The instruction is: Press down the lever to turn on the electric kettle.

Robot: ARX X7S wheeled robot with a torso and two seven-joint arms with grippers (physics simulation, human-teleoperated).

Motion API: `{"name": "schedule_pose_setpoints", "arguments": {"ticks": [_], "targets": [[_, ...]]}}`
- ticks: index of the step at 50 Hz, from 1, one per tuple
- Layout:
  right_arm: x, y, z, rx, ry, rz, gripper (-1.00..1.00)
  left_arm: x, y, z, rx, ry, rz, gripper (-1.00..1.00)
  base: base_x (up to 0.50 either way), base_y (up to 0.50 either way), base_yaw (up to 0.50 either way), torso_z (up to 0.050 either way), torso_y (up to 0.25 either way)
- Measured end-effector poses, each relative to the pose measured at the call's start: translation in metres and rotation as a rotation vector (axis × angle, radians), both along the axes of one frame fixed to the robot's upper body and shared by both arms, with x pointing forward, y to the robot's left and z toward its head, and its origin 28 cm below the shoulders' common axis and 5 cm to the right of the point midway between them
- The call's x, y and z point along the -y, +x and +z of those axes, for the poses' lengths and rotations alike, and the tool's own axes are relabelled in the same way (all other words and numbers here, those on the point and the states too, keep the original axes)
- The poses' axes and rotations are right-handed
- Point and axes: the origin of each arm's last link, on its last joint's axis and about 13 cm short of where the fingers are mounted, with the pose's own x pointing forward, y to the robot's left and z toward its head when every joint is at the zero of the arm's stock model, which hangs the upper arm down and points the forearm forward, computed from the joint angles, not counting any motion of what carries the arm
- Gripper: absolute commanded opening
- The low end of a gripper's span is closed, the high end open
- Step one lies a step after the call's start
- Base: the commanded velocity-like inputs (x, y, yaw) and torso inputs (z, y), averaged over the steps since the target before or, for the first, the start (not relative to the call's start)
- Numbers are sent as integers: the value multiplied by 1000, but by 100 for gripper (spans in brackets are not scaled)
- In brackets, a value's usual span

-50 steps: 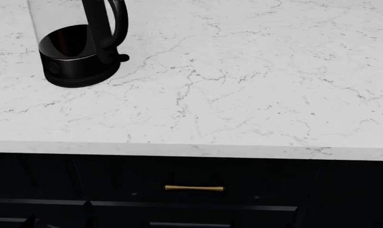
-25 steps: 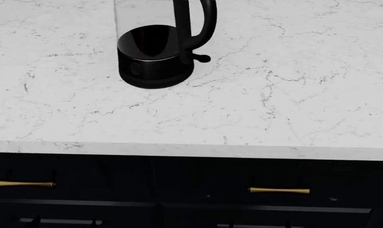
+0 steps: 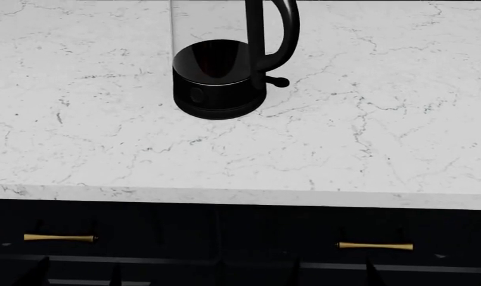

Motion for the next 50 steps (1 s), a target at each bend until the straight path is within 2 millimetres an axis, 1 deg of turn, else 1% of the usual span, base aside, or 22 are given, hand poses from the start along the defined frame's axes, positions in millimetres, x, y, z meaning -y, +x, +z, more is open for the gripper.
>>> {"name": "schedule_pose_setpoints", "arguments": {"ticks": [3, 7, 15, 18, 22, 28, 40, 50], "targets": [[1, 4, 14, 14, -10, 3, 100, 0, 3, 13, 14, 3, -6, 100, 0, 0, 0, 0, 0], [1, 8, 36, 48, -34, 6, 100, 0, 7, 36, 45, -1, -11, 100, 0, 0, 0, 0, 0], [6, 8, 79, 126, -64, 0, 100, 1, 12, 80, 110, -22, -22, 100, 0, 0, 0, 0, 0], [7, 7, 91, 149, -72, -1, 100, 0, 13, 93, 129, -30, -20, 100, 0, 0, 0, 0, 0], [9, 5, 102, 173, -81, -1, 100, -1, 14, 105, 148, -36, -17, 100, 82, 0, 0, 0, 0], [11, 1, 112, 194, -91, -1, 100, -4, 16, 114, 161, -37, -10, 100, 482, 0, 0, 0, 0], [15, 0, 120, 207, -97, -7, 100, -11, 24, 119, 163, -40, 15, 100, 490, 0, 0, 0, 0], [22, 0, 122, 204, -83, -20, 100, -20, 32, 121, 160, -33, 47, 100, 0, 0, 0, 0, 0]]}}
